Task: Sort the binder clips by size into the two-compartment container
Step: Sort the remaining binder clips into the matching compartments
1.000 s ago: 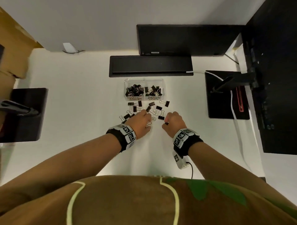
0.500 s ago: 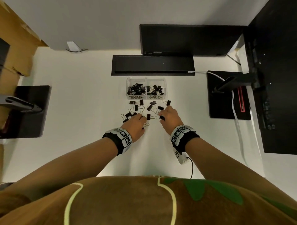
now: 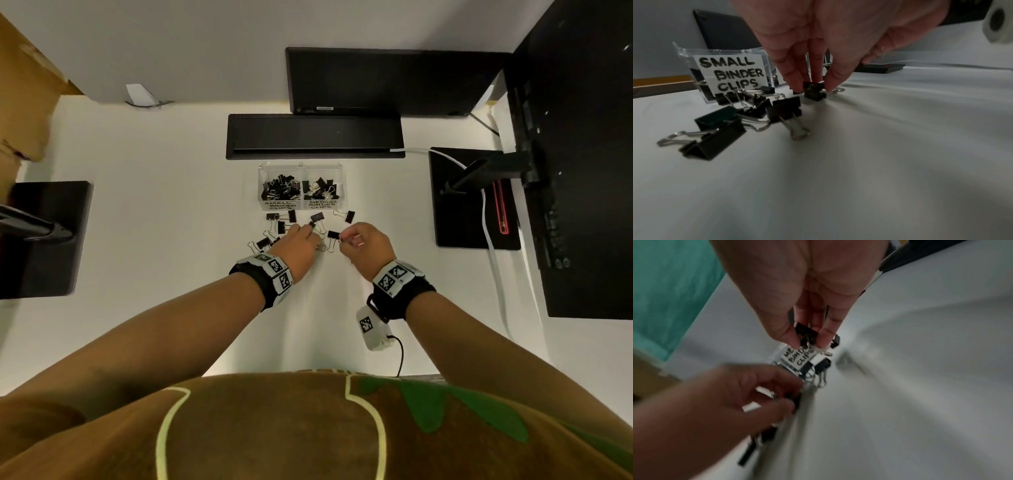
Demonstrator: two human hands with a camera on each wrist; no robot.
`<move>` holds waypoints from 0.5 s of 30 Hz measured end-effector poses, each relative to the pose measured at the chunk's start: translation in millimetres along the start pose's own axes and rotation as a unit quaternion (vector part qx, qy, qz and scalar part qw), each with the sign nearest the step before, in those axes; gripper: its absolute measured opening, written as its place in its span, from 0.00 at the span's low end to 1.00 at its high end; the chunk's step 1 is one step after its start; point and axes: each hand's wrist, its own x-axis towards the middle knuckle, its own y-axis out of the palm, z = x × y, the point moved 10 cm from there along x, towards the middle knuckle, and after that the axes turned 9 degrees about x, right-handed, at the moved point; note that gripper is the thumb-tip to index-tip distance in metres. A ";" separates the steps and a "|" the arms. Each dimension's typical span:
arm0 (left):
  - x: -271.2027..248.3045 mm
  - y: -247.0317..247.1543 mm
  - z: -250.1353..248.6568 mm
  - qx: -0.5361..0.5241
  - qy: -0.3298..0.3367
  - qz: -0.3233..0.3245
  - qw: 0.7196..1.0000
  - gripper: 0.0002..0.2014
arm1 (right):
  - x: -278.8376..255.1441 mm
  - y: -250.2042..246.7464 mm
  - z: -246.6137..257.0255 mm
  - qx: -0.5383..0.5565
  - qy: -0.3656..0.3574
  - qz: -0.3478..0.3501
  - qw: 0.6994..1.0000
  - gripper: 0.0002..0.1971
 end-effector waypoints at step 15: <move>-3.5 -2.1 3.9 0.036 0.005 0.022 0.999 0.18 | 76.5 -12.5 91.9 -0.010 -0.064 -0.009 0.998 0.12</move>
